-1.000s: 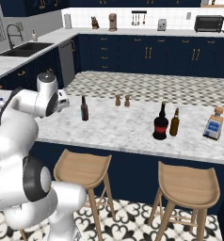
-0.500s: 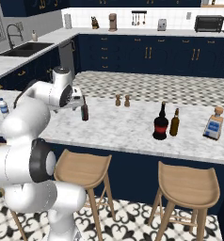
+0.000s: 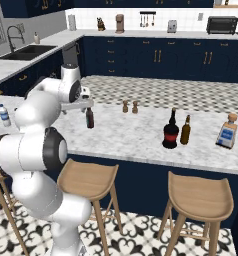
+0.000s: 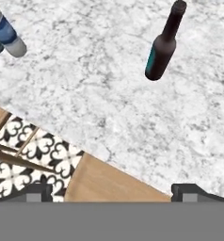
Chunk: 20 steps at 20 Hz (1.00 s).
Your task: Move the plastic bottles in the middle to the plastics group, and the glass bottles in the middle to the glass group.
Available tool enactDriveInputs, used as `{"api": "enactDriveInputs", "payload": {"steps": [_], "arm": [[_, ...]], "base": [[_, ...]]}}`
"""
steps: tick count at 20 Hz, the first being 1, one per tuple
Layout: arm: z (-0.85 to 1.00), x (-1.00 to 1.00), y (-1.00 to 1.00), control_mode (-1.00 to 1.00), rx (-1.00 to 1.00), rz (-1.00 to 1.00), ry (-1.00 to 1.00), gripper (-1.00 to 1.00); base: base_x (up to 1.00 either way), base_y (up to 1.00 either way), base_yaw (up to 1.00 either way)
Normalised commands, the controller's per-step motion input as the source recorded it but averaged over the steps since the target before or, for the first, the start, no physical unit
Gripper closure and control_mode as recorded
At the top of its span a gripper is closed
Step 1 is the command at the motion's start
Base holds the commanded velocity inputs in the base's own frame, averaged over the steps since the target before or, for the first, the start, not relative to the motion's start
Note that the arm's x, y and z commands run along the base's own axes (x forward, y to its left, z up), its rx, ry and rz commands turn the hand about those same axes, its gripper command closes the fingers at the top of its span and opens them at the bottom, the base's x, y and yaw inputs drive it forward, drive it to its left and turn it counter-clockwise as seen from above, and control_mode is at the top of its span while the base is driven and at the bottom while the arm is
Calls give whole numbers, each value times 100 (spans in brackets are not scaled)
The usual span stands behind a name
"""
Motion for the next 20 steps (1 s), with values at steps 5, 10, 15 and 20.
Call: {"api": "enactDriveInputs", "payload": {"steps": [5, 10, 15, 20], "arm": [[-29, 37, 0, -100, -8, -4, 0, -100], [-31, 39, 0, -100, -5, -4, 0, -100], [-22, 1, 0, -100, 0, -6, -12, -100], [-10, 3, 0, -100, 0, -5, -12, -100]], "base": [[0, 0, 0], [0, 0, 0], [0, 0, 0], [0, 0, 0]]}}
